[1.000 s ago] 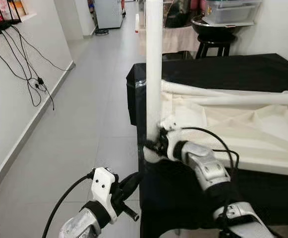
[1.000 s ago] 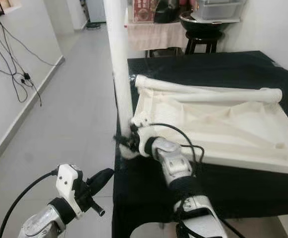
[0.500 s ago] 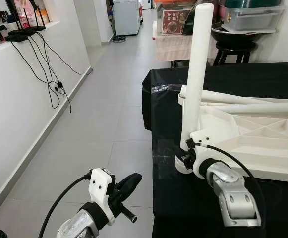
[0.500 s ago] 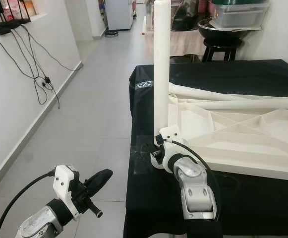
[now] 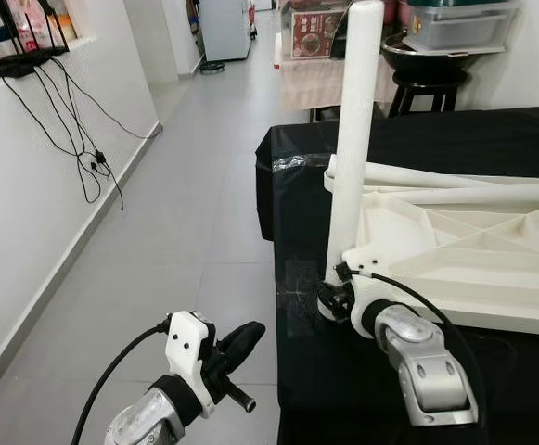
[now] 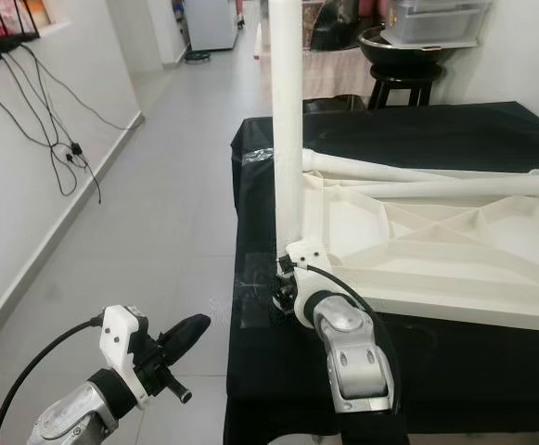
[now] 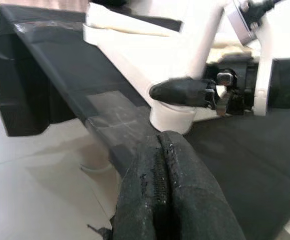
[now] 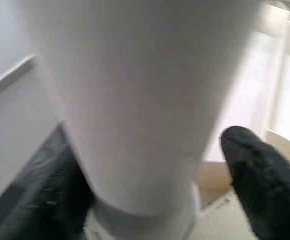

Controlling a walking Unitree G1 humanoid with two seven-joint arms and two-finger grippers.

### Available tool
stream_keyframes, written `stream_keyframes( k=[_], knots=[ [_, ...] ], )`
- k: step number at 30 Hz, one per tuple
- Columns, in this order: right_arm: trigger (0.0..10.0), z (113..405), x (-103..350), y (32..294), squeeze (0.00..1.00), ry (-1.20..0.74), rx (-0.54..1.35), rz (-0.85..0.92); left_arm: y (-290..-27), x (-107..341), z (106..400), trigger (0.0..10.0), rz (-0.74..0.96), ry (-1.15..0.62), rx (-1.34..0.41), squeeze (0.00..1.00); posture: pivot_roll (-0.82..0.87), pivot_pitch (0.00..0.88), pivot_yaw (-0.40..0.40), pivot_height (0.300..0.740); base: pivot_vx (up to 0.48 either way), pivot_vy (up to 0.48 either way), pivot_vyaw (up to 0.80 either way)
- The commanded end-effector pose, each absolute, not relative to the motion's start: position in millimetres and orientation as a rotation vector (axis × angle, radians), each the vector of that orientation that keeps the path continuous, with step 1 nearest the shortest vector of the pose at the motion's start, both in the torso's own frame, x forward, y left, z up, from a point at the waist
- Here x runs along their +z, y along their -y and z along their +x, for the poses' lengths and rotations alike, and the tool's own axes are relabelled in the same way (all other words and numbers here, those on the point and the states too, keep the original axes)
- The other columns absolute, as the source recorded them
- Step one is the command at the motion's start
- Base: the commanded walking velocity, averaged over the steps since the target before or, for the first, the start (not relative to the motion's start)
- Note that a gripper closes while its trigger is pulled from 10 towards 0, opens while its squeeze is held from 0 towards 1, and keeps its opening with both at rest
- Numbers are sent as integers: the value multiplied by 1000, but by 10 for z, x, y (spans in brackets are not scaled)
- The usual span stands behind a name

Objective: Building children table

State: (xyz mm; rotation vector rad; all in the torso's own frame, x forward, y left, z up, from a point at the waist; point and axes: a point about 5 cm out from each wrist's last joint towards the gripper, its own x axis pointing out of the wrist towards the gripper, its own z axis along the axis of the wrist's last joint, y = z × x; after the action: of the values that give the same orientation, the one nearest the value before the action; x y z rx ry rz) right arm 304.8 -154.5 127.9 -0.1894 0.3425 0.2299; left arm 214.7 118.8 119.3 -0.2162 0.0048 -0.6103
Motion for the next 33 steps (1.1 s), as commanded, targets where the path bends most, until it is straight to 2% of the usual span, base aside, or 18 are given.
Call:
stream_keyframes(
  k=[1,6,11,12,13,14,15,21,26,28,33],
  knots=[
    [10000,3023,1151,1745,1000,-409,127,-194,-1258,1157,2159,10000,-218,-26,-572,0,-37,37,31,740,0,0,0],
    [10000,2940,1162,1843,1000,-388,137,-107,-1418,1209,2276,10000,-233,16,-423,0,-61,40,36,740,0,0,0],
    [10000,2888,1198,1830,1000,-354,176,-60,-1466,1227,2301,10000,-219,29,-385,0,-66,42,36,740,0,0,0],
    [10000,2824,1234,1821,1000,-317,217,-8,-1506,1238,2319,10000,-202,37,-354,0,-67,44,35,740,0,0,0],
    [10000,2747,1257,1839,424,-285,247,33,-1544,1247,2330,10000,-182,42,-325,0,-74,50,37,740,0,0,0],
    [10000,2747,1257,1839,424,-285,247,33,-1544,1247,2330,10000,-182,42,-325,0,-74,50,37,740,0,0,0],
    [10000,2681,1276,1872,0,-261,261,68,-1580,1253,2337,10000,-169,46,-299,0,-82,55,41,740,0,0,0],
    [10000,2553,1337,1956,0,-206,267,185,-1697,1257,2370,10000,-143,42,-217,0,-97,63,51,740,0,0,0],
    [10000,2448,1381,1905,0,-170,357,290,-1769,1246,2391,10000,-133,36,-162,0,-103,65,56,740,0,0,0],
    [10000,2388,1406,1844,0,-132,402,182,-1772,1237,2398,10000,-126,31,-148,0,-95,60,60,740,0,0,0],
    [10000,2338,1418,1770,0,-115,478,127,-1777,1225,2397,10000,-121,27,-130,0,-90,55,55,740,0,0,0]
  ],
)
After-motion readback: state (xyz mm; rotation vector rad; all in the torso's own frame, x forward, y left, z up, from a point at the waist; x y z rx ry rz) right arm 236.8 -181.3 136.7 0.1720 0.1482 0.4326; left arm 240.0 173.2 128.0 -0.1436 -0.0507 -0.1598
